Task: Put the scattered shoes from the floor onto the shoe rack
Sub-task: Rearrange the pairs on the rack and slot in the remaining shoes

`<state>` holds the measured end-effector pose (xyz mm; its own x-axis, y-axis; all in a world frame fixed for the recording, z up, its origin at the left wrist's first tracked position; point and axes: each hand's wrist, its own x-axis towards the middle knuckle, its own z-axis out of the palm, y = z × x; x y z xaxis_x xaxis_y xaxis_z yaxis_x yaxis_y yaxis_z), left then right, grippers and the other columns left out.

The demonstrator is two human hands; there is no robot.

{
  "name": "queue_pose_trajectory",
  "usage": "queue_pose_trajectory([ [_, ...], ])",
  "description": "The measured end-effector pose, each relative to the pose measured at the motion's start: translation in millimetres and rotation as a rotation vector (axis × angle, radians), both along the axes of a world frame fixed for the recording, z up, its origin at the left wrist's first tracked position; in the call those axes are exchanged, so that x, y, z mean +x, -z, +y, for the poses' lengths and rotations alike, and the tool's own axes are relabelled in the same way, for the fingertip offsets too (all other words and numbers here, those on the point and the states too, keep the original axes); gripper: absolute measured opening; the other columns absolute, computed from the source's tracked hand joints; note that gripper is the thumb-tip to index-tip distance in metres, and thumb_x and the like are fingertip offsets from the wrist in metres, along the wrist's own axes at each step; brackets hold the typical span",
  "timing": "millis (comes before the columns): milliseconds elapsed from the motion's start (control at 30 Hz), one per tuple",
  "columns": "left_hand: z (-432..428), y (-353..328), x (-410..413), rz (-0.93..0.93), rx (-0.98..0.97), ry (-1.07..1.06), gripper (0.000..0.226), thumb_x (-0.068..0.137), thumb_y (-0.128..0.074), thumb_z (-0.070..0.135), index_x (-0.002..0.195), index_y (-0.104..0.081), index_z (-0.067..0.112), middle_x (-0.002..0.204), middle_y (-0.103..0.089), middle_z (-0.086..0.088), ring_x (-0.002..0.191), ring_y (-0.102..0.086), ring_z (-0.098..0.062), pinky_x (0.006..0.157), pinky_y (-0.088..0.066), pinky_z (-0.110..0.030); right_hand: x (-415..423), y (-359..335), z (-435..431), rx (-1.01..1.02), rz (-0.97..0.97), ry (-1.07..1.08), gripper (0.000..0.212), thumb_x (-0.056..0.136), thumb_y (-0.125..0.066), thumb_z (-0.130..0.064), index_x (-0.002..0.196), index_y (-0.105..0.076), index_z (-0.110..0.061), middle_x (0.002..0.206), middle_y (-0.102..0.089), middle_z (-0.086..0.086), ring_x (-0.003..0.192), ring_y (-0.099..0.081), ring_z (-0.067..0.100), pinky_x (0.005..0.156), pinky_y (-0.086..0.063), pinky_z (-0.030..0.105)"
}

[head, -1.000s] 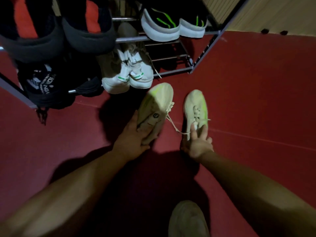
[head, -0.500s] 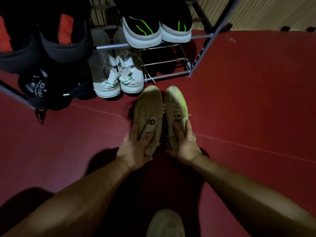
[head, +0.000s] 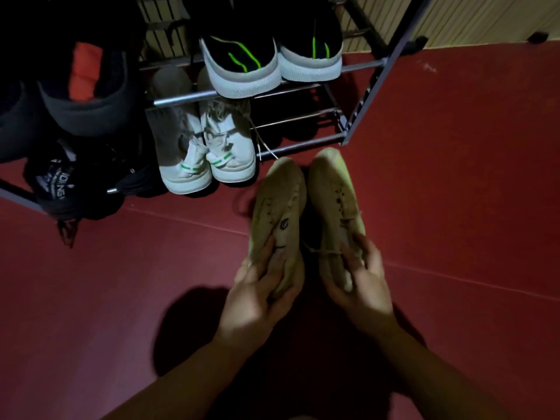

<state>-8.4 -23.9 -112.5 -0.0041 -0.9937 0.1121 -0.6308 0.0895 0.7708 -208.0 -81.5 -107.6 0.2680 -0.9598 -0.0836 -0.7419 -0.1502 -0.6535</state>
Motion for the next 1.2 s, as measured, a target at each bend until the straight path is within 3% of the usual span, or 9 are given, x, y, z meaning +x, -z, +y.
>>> queue_pose_trajectory([
  [200,-34.3,-23.5,-18.1,0.04,-0.181,-0.016,0.048,0.09,-0.053,0.036,0.134,-0.045,0.018,0.148,-0.035,-0.017,0.136,-0.034,-0.033,0.107,-0.035,-0.049,-21.9,-35.7,-48.5,-0.105,-0.087,-0.083,0.063,0.072,-0.073,-0.036,0.13,-0.052,-0.022,0.144,-0.022,-0.01,0.129,-0.03,-0.008,0.102,-0.029,0.009],
  [367,-92.3,-40.7,-23.5,-0.029,-0.168,-0.096,0.05,0.089,-0.051,0.039,0.13,-0.055,0.01,0.148,-0.036,-0.018,0.138,-0.031,-0.032,0.105,-0.036,-0.051,-13.2,-60.0,-105.6,-0.065,-0.244,-0.134,0.051,0.078,-0.071,-0.026,0.124,-0.053,-0.013,0.136,-0.037,0.003,0.111,-0.035,-0.027,0.096,-0.026,-0.002],
  [433,-115.8,-51.8,-24.1,-0.119,-0.148,-0.144,0.055,0.088,-0.045,0.045,0.133,-0.053,0.014,0.147,-0.039,-0.015,0.136,-0.036,-0.027,0.106,-0.036,-0.048,-5.9,-63.8,-131.8,-0.077,-0.288,-0.1,0.044,0.081,-0.072,-0.013,0.121,-0.056,-0.007,0.132,-0.042,0.011,0.108,-0.039,-0.021,0.096,-0.027,0.0],
  [567,-170.1,-57.8,-22.0,-0.29,0.017,-0.16,0.056,0.092,-0.037,0.053,0.144,-0.036,0.031,0.157,-0.017,-0.002,0.145,-0.016,-0.024,0.116,-0.016,-0.041,18.3,-66.7,-189.3,-0.096,-0.185,-0.235,0.02,0.087,-0.065,-0.029,0.102,-0.06,-0.041,0.117,-0.051,0.0,0.108,-0.047,0.015,0.093,-0.038,0.025],
  [667,-194.6,-51.6,-8.8,-0.423,0.245,-0.12,0.066,0.091,-0.049,0.048,0.148,-0.023,0.03,0.159,-0.006,-0.006,0.142,-0.009,-0.043,0.115,-0.013,-0.043,40.8,-56.7,-213.7,-0.071,0.062,-0.177,0.051,0.083,-0.067,-0.035,0.131,-0.052,-0.032,0.149,-0.03,0.002,0.13,-0.038,0.026,0.106,-0.034,0.032],
  [767,-198.2,-32.3,4.4,-0.851,0.063,0.219,0.088,0.079,-0.067,0.049,0.149,-0.023,0.021,0.156,-0.016,-0.016,0.136,-0.01,-0.056,0.102,-0.023,-0.071,48.9,-28.8,-206.2,-0.188,0.365,-0.167,0.064,0.082,-0.065,-0.037,0.141,-0.04,-0.032,0.155,-0.016,0.01,0.132,-0.031,0.036,0.104,-0.032,0.038],
  [833,-197.1,-13.0,15.7,-1.078,0.169,0.356,0.084,0.09,-0.047,0.051,0.15,0.005,0.025,0.158,0.003,-0.01,0.14,0.007,-0.05,0.105,-0.016,-0.07,41.1,-4.7,-192.7,-0.098,0.325,-0.085,0.079,0.082,-0.065,-0.031,0.148,-0.023,-0.026,0.156,-0.002,0.018,0.137,-0.02,0.042,0.106,-0.031,0.043],
  [1000,-193.3,-15.0,18.4,-1.0,0.271,0.116,0.083,0.087,-0.041,0.061,0.149,0.007,0.034,0.159,0.011,0.001,0.136,-0.018,-0.033,0.111,-0.019,-0.042,28.9,15.1,-180.7,-0.017,0.048,0.061,0.081,0.087,-0.063,-0.025,0.15,-0.013,-0.021,0.151,-0.021,0.016,0.135,-0.029,0.034,0.108,-0.027,0.038],
  [1200,-212.9,-28.2,2.8,-0.88,0.343,-0.025,0.073,0.086,-0.037,0.065,0.149,-0.009,0.039,0.159,0.008,0.0,0.138,-0.015,-0.041,0.11,-0.004,-0.064,32.7,4.4,-215.4,-0.073,-0.011,-0.035,0.07,0.087,-0.06,-0.012,0.147,-0.025,-0.012,0.148,-0.03,0.017,0.129,-0.039,0.035,0.104,-0.035,0.04],
])
